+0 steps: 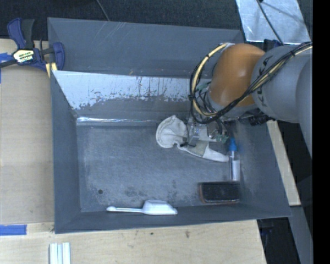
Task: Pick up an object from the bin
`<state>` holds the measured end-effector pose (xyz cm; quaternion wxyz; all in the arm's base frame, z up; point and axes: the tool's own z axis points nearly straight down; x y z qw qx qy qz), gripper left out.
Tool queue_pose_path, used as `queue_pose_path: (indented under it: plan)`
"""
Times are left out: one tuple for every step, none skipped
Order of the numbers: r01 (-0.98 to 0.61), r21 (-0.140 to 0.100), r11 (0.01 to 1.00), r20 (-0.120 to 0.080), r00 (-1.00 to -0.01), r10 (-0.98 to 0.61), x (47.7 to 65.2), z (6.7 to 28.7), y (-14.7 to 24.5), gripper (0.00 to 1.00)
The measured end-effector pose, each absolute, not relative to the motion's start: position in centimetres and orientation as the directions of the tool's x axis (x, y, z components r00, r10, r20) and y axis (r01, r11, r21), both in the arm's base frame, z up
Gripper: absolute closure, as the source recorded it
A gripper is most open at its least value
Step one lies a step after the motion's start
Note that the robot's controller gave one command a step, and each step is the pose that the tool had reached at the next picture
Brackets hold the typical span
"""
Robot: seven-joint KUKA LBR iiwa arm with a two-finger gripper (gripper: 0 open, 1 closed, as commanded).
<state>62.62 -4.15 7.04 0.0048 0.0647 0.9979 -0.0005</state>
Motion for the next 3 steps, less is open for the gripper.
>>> queue_pose_path:
  plan:
    - [0.13,0.0,0.992,0.001,-0.992,0.13,62.4,8.3,-4.1,1.0]
    - [0.13,0.0,0.991,0.001,-0.991,0.13,62.4,10.3,-4.2,1.0]
    - [0.131,0.0,0.991,-0.005,-0.991,0.131,62.6,11.8,-4.2,1.0]
